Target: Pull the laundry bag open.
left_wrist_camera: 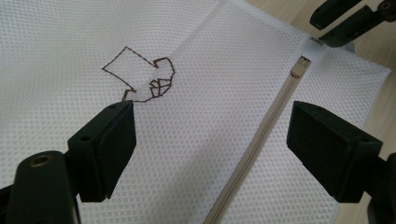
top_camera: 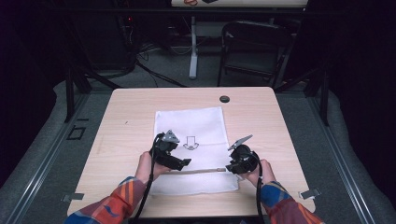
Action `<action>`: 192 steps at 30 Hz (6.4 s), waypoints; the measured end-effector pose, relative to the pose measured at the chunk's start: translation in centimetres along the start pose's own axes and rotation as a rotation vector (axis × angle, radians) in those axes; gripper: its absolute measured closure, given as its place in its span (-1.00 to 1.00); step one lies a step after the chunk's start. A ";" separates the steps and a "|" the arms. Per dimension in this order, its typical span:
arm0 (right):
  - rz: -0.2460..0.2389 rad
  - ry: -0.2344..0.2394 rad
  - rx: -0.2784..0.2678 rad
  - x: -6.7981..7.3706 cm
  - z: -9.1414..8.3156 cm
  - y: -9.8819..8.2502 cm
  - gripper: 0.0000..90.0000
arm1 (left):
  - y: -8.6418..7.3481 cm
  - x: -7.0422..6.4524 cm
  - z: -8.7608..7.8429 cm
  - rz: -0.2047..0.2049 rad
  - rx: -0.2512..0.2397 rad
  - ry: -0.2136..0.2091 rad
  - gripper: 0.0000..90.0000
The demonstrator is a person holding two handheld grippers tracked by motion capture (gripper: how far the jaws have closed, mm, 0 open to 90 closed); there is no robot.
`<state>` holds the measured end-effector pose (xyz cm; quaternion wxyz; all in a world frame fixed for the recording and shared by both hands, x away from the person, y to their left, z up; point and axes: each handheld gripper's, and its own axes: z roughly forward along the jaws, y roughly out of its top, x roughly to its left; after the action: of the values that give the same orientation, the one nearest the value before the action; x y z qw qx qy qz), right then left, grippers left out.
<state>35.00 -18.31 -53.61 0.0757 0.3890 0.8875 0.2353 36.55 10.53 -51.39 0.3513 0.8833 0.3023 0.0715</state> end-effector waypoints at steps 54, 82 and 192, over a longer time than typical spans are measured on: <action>-0.083 0.052 0.002 2.7 2.7 0.4 0.93 | 0.9 -4.0 7.7 0.230 0.125 -0.248 0.59; -0.086 0.058 -0.001 3.6 3.1 0.8 1.00 | 0.9 -4.4 8.1 0.261 0.134 -0.218 0.81; -0.098 0.054 -0.007 4.2 3.6 1.4 1.00 | -1.8 -1.2 4.0 0.203 0.132 -0.215 0.81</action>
<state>34.18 -13.11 -55.90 0.0644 0.3383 0.9063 0.2451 36.07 8.57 -55.47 0.3136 0.9331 0.1761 -0.0083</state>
